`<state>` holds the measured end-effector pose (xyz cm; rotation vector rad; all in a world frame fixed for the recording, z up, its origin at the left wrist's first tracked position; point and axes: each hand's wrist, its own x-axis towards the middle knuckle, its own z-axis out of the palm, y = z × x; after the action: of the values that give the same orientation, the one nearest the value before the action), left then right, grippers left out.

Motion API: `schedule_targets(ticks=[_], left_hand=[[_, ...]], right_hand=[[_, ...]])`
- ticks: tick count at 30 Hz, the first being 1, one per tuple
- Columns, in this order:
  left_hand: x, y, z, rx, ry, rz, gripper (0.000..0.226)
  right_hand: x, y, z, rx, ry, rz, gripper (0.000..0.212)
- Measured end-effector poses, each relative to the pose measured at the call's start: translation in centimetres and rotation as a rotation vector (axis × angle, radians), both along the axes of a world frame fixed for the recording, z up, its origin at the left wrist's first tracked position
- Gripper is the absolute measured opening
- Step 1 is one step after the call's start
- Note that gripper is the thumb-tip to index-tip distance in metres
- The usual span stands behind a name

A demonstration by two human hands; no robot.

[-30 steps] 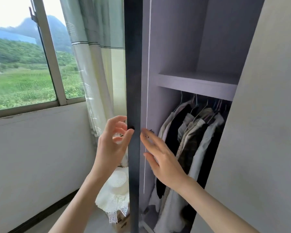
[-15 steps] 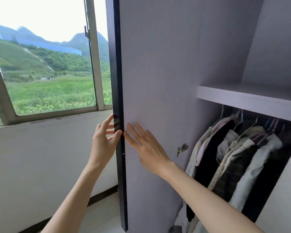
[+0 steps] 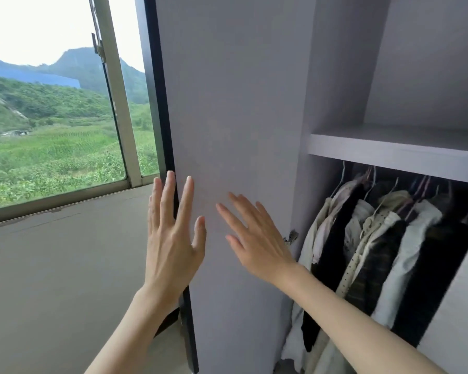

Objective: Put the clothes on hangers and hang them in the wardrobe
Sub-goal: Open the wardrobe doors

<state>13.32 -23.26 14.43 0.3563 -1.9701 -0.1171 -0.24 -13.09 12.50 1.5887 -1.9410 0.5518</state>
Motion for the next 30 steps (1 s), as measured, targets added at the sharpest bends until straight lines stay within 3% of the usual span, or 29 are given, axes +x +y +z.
schedule_targets(ticks=[5, 13, 15, 19, 25, 30], left_hand=[[-5.5, 4.1, -0.8, -0.148, -0.121, -0.323, 0.055], [-19.2, 16.9, 0.6, 0.144, -0.303, -0.856, 0.062], [-22.0, 20.5, 2.2, 0.194, -0.295, -0.975, 0.066], [-26.4, 26.0, 4.9, 0.356, -0.357, -1.136, 0.072], [-29.8, 29.9, 5.6, 0.440, -0.366, -1.242, 0.077], [-29.1, 29.9, 5.1, 0.489, -0.281, -1.268, 0.077]], right_hand=[[-4.7, 9.7, 0.0, -0.101, 0.051, -0.421, 0.056], [-9.4, 26.7, 4.3, -0.193, 0.148, -0.942, 0.052], [-10.6, 29.7, 5.5, -0.190, 0.209, -1.015, 0.052], [-12.7, 33.8, 6.6, -0.167, 0.224, -1.125, 0.072], [-13.9, 36.5, 5.1, -0.063, 0.205, -1.206, 0.078], [-13.6, 36.4, 4.6, -0.104, 0.247, -1.189, 0.074]])
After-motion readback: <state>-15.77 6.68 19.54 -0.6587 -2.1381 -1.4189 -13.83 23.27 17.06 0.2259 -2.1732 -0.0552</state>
